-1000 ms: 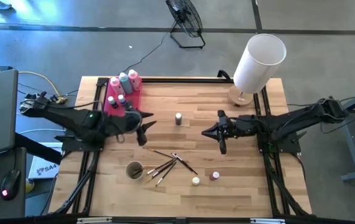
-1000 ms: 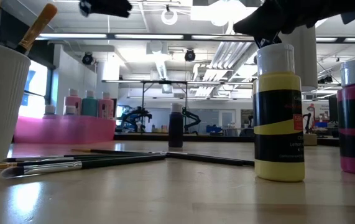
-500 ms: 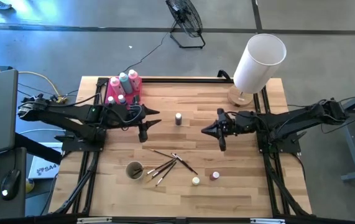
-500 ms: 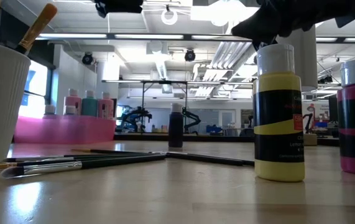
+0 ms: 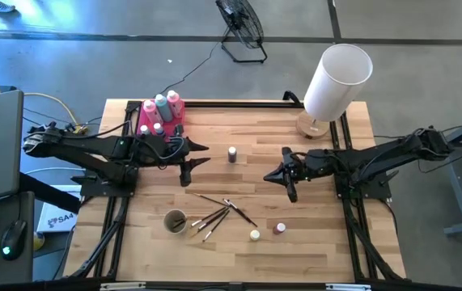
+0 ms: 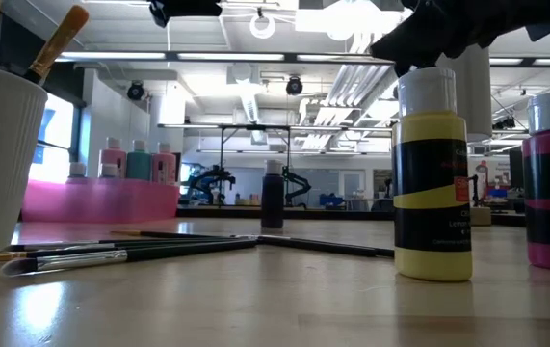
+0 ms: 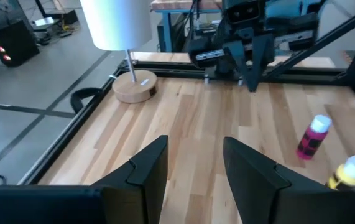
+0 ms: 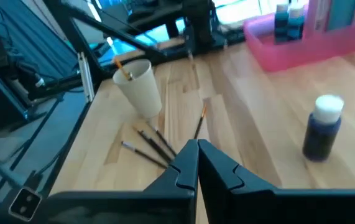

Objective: Pick & Place Paint Supplies
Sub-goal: Put the small blue paint bottle into the pink bin

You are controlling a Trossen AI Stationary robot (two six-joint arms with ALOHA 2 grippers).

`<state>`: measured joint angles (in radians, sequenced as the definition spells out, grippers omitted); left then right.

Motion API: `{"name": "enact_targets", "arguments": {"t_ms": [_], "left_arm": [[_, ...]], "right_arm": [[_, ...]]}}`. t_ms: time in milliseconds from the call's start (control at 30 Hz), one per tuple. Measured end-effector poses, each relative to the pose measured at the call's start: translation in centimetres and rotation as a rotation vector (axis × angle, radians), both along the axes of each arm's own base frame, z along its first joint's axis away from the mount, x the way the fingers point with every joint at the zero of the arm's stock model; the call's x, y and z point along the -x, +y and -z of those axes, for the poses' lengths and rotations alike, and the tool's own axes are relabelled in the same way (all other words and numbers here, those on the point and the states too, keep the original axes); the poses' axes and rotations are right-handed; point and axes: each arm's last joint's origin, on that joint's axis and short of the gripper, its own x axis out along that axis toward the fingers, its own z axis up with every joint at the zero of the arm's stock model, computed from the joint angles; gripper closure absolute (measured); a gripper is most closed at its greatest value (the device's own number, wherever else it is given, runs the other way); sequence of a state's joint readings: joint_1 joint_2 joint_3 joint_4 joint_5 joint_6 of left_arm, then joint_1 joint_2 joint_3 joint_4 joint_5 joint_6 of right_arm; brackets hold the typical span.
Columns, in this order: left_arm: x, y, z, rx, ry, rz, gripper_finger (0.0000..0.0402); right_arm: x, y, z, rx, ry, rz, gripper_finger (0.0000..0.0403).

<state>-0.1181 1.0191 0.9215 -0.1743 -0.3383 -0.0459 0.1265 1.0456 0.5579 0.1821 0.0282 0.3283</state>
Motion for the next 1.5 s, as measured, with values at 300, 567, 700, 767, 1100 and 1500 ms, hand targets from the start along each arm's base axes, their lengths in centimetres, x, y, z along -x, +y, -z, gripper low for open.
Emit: {"name": "enact_targets", "arguments": {"t_ms": [300, 567, 700, 767, 1100, 1500], "left_arm": [[-1.2, 0.3, 0.5, -0.022, 0.002, -0.016, 0.0250], [-3.9, 2.1, 2.4, -0.014, 0.057, 0.021, 0.0250], [-5.3, 3.5, 3.7, 0.000, 0.088, 0.068, 0.0250], [-5.6, 4.3, 4.4, 0.009, 0.115, 0.065, 0.0250], [-5.4, 8.6, 6.5, 0.054, 0.257, -0.087, 0.0250], [-6.0, 11.5, 8.6, 0.071, 0.317, -0.004, 0.0250]], "right_arm": [[2.3, -0.4, -2.6, 0.164, -0.157, -0.011, 0.0401], [4.4, -1.9, -2.5, 0.193, -0.209, 0.092, 0.0401], [5.1, -2.4, -2.7, 0.193, -0.234, 0.122, 0.0401], [5.2, -2.6, -2.8, 0.195, -0.238, 0.133, 0.0401], [5.4, -2.8, -2.3, 0.197, -0.184, 0.142, 0.0401], [5.4, -2.8, -2.1, 0.200, -0.166, 0.140, 0.0401]]}}
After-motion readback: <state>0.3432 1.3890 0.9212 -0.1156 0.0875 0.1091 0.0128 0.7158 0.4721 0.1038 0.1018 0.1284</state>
